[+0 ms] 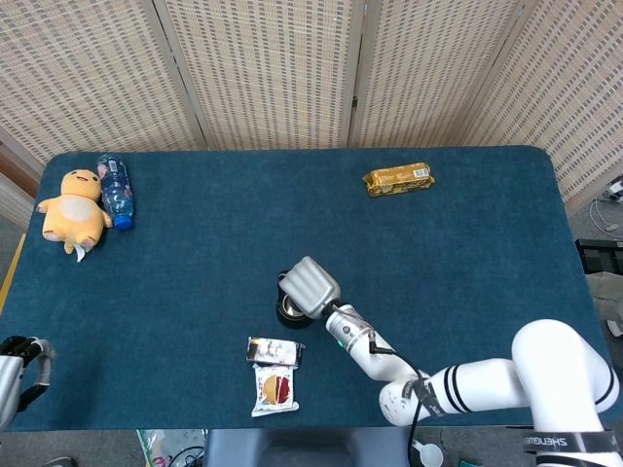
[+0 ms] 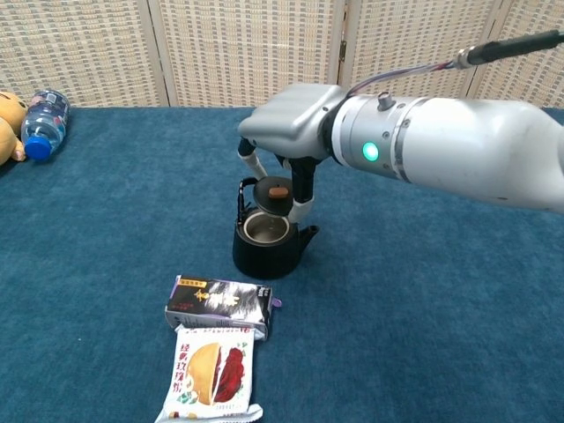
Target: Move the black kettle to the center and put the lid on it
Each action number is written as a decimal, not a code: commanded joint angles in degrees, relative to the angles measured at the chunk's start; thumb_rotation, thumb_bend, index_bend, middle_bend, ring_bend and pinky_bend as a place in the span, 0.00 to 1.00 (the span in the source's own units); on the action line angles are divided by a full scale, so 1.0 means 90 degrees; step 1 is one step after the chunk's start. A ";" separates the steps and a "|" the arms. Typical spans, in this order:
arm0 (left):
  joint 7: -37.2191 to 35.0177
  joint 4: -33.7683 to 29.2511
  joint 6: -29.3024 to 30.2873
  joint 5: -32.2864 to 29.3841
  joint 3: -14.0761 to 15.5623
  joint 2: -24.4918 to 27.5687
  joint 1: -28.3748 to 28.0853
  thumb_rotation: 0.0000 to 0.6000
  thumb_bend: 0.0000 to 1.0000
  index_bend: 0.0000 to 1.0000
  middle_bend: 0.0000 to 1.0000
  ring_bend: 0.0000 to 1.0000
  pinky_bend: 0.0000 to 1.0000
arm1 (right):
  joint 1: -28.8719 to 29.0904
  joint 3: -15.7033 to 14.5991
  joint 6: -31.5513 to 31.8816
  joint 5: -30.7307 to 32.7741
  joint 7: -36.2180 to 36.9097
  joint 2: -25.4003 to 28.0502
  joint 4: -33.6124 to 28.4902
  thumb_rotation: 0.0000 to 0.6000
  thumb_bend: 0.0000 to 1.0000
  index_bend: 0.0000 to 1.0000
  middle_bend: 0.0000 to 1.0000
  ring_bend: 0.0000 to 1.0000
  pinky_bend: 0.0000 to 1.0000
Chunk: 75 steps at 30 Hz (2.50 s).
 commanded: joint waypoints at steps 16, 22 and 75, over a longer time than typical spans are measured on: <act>-0.0026 0.0025 -0.0003 -0.0036 -0.0020 0.0005 0.0007 1.00 0.56 0.58 0.58 0.42 0.58 | 0.0309 -0.0080 -0.0198 0.0256 0.0271 -0.0393 0.0557 1.00 0.13 0.48 1.00 1.00 1.00; -0.0039 0.0030 0.0008 -0.0008 -0.0010 0.0004 0.0011 1.00 0.56 0.58 0.58 0.42 0.58 | 0.0350 -0.0134 -0.0189 0.0291 0.0308 -0.0415 0.0659 1.00 0.13 0.48 1.00 1.00 1.00; 0.0001 0.0036 0.0007 0.0047 0.0014 -0.0001 0.0023 1.00 0.56 0.58 0.58 0.42 0.58 | 0.0299 -0.0325 -0.0318 -0.0080 0.0863 -0.0405 0.0878 1.00 0.05 0.45 1.00 1.00 1.00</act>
